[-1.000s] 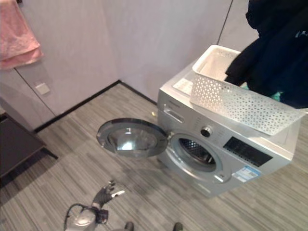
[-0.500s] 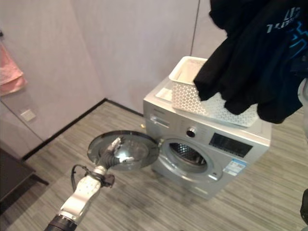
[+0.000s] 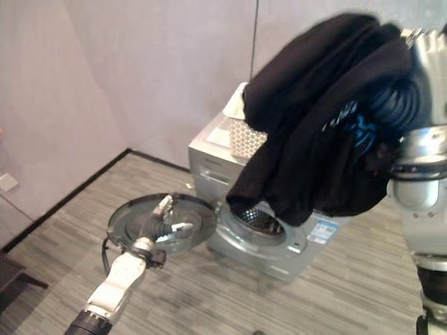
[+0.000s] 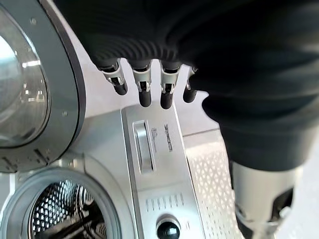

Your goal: Grab the laundry basket,head to the washer,open it,put in the laundry and shut it.

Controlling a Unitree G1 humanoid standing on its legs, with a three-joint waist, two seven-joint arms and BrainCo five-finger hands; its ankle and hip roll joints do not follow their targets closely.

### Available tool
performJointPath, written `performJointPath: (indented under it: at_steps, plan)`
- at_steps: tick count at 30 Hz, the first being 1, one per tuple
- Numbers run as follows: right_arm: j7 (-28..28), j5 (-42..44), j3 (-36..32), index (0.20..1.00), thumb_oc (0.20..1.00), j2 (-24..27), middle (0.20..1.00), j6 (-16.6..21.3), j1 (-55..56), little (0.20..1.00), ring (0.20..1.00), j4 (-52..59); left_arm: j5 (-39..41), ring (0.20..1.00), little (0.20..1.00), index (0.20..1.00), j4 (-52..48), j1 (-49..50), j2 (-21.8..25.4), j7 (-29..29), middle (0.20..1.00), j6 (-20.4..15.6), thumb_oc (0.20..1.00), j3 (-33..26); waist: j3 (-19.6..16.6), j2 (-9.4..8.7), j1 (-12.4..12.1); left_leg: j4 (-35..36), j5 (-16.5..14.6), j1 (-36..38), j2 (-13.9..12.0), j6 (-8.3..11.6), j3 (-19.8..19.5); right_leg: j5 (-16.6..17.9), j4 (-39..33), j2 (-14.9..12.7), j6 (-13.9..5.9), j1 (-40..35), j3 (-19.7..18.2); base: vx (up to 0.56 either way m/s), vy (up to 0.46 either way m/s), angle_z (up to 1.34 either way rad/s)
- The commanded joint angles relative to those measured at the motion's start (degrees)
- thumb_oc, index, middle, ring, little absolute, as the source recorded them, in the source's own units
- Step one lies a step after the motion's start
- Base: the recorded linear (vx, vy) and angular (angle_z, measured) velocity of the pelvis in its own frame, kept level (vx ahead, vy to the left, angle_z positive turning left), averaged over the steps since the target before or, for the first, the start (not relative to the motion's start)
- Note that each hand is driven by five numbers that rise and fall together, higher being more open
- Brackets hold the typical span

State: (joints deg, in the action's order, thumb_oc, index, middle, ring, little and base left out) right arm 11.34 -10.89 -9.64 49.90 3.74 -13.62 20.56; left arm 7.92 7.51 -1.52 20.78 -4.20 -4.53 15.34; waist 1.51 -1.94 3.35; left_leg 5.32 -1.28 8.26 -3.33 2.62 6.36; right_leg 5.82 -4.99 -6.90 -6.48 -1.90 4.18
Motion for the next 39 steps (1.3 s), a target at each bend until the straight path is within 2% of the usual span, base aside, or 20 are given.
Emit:
performJointPath:
  at_steps: [1, 8, 13, 17, 23, 26, 31, 39]
  plan:
    - [-3.8, 5.8, -1.3, 0.200, 0.200, -0.8, 0.200, 1.4, -0.8, 0.200, 0.200, 3.0, -1.2, 1.000, 1.000, 1.000, -0.9, -3.2, 1.9, 1.6, 1.000, 0.0, 1.000, 0.2, -2.0, 0.20, -0.8, -0.3, -2.4, -3.4, 0.3, -1.98, -3.2, -6.8, 7.9, -2.4, -2.44, 2.7, 0.5, -0.01, -0.021, -0.07]
    - [-8.4, 11.5, 5.7, 0.200, 0.200, -5.8, 0.200, 1.4, -0.2, 0.200, 0.200, 5.7, 0.6, 1.000, 1.000, 1.000, 3.6, -8.4, 1.0, 3.7, 1.000, 3.3, 1.000, 3.9, -1.8, 0.87, -0.1, -0.3, -2.3, -2.7, 0.1, -1.68, -3.0, -7.3, 8.1, -2.4, -2.15, 2.1, 1.0, 0.00, -0.008, -0.01]
    - [-8.4, 13.7, 10.6, 0.200, 0.200, -8.4, 0.200, 1.2, -2.7, 0.200, 0.200, 5.5, 5.1, 1.000, 1.000, 1.000, 5.7, -12.7, -0.1, 4.8, 1.000, 5.1, 1.000, 7.8, -1.4, 1.60, 0.4, -0.3, -2.1, -2.7, -0.1, -1.55, -2.9, -7.3, 8.2, -2.3, -1.98, 2.0, 0.8, 0.00, 0.000, 0.00]
    - [-8.3, 14.4, 14.8, 0.200, 0.200, -11.4, 0.200, 1.1, -4.4, 0.200, 0.200, 5.7, 4.5, 1.000, 1.000, 1.000, 9.7, -19.1, -3.1, 5.0, 1.000, 6.2, 1.000, 13.6, -0.8, 2.27, 1.2, -0.3, -1.8, -2.8, -0.3, -1.39, -2.9, -7.6, 8.5, -2.2, -1.76, 2.1, 0.7, 0.00, 0.000, 0.00]
    - [-7.8, 13.9, 16.9, 0.200, 0.200, -13.7, 0.200, 0.9, -4.0, 0.200, 0.200, 6.0, 5.2, 1.000, 1.000, 1.000, 12.5, -22.7, -7.8, 4.1, 1.000, 6.3, 1.000, 17.7, 0.5, 3.03, 1.8, -0.3, -1.3, -3.5, -0.4, -1.22, -3.0, -7.5, 7.8, -2.0, -1.51, 2.4, 0.8, -0.01, -0.031, 0.03]
    - [-7.7, 13.1, 18.5, 0.200, 0.200, -14.2, 0.200, 1.0, -4.5, 0.200, 0.200, 6.3, 6.5, 1.000, 1.000, 1.000, 13.9, -25.1, -10.3, 3.4, 1.000, 5.8, 1.000, 20.2, 1.3, 3.87, 2.4, -0.3, -1.0, -4.4, -0.4, -1.00, -2.7, -6.6, 5.9, -1.9, -1.62, 2.6, 0.5, 0.02, -0.041, 0.05]
    - [-7.7, 11.9, 20.5, 0.200, 0.200, -13.4, 0.200, 0.4, -5.6, 0.200, 0.200, 4.8, 10.9, 1.000, 1.000, 1.000, 13.9, -26.6, -11.6, 3.4, 1.000, 5.5, 1.000, 22.2, 2.3, 5.03, 2.8, -0.3, -0.7, -6.0, -0.2, -0.86, -2.0, -5.1, 3.5, -1.9, -1.90, 3.7, -0.6, -0.01, -0.001, -0.01]
    - [-6.7, 6.7, 22.5, 0.200, 0.200, -10.5, 0.200, -1.3, -9.7, 0.200, 0.200, 0.8, 10.9, 1.000, 1.000, 1.000, 15.2, -32.3, -13.9, 3.9, 1.000, 5.4, 1.000, 26.1, 4.6, 5.81, 3.5, -0.3, 0.2, -9.1, 0.2, -0.70, -1.8, -3.5, 1.8, -2.0, -2.13, 6.4, -1.7, -0.04, -0.005, -0.05]
